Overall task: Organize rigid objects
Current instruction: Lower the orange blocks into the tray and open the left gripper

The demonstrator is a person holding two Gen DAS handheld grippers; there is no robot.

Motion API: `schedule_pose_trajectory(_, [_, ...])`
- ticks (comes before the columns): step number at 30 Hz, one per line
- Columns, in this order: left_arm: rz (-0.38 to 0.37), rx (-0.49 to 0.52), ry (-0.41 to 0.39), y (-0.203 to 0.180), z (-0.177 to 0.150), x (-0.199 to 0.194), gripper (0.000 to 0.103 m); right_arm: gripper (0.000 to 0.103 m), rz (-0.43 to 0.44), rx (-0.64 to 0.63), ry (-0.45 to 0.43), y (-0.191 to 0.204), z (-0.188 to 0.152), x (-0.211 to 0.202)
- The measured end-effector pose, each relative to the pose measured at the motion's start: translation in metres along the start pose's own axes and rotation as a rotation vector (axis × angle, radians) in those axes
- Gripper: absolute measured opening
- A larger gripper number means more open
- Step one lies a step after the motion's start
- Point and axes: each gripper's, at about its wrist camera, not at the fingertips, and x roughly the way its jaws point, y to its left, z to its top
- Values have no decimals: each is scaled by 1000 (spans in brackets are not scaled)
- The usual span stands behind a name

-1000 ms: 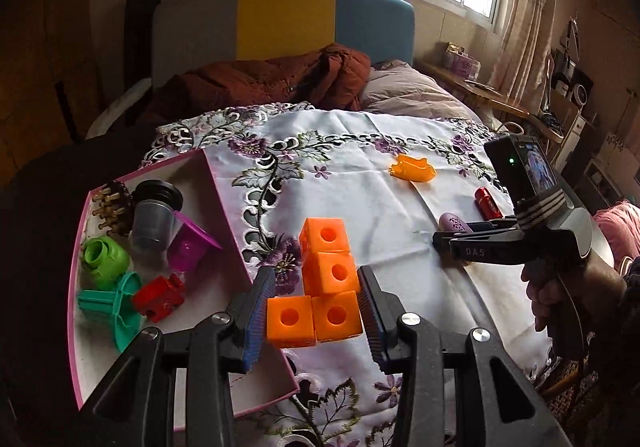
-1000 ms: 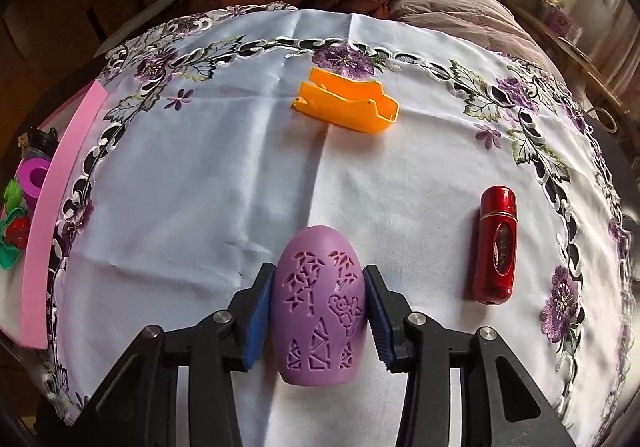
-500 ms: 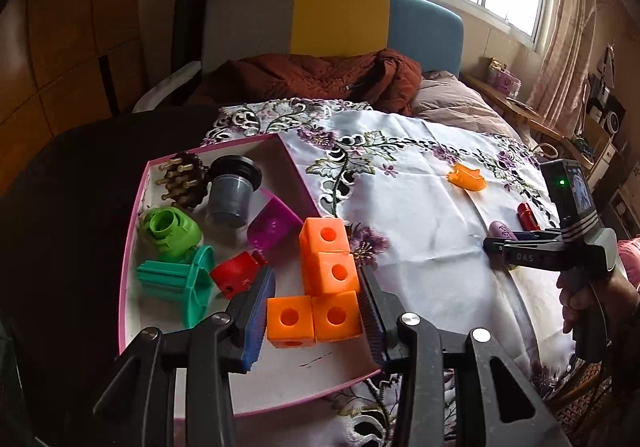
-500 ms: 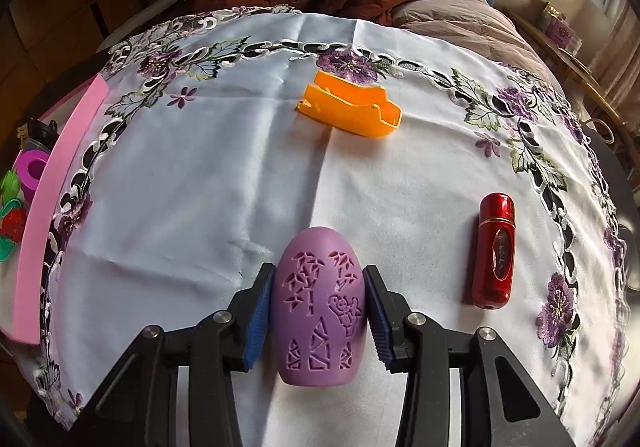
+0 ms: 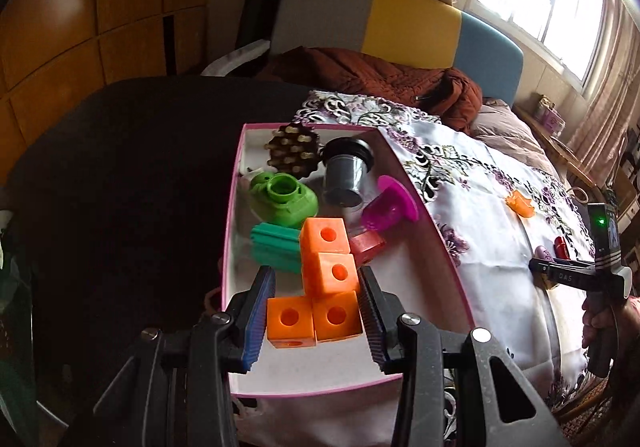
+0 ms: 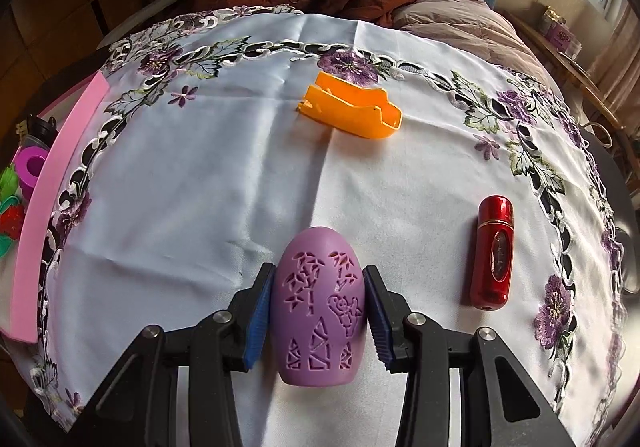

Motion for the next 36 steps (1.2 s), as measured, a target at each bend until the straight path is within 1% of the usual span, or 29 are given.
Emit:
schedule_pose_trajectory(3, [7, -32, 29, 12, -6, 6, 42, 44, -1, -2, 0, 0, 0, 0])
schedule_pose_trajectory(5, [16, -20, 37, 11, -10, 11, 42, 44, -2, -2, 0, 0, 0, 0])
schedule_pose_trajectory(7, [10, -28, 55, 11, -11, 18, 42, 44, -2, -2, 0, 0, 0, 0])
schedule_pose_trajectory(8, [3, -28, 68, 11, -12, 22, 42, 44, -2, -2, 0, 0, 0, 0])
schedule_pose_trajectory(11, [18, -35, 109, 10, -17, 35, 42, 44, -2, -2, 0, 0, 0, 0])
schedule_pose_trajectory(13, [15, -51, 127, 11, -20, 39, 43, 44, -2, -1, 0, 0, 0, 0])
schedule_pose_trajectory(18, [24, -64, 105, 13, -20, 34, 44, 44, -4, -4, 0, 0, 1, -1])
schedule_pose_trajectory(24, [33, -48, 72, 10, -14, 25, 44, 44, -7, -8, -1, 0, 1, -1])
schedule_pose_trajectory(30, [73, -33, 44, 6, -6, 12, 44, 44, -13, -16, -2, 2, 1, -1])
schedule_pose_trajectory(36, [82, -32, 20, 6, -2, 3, 44, 44, -15, -15, -3, 1, 1, -1])
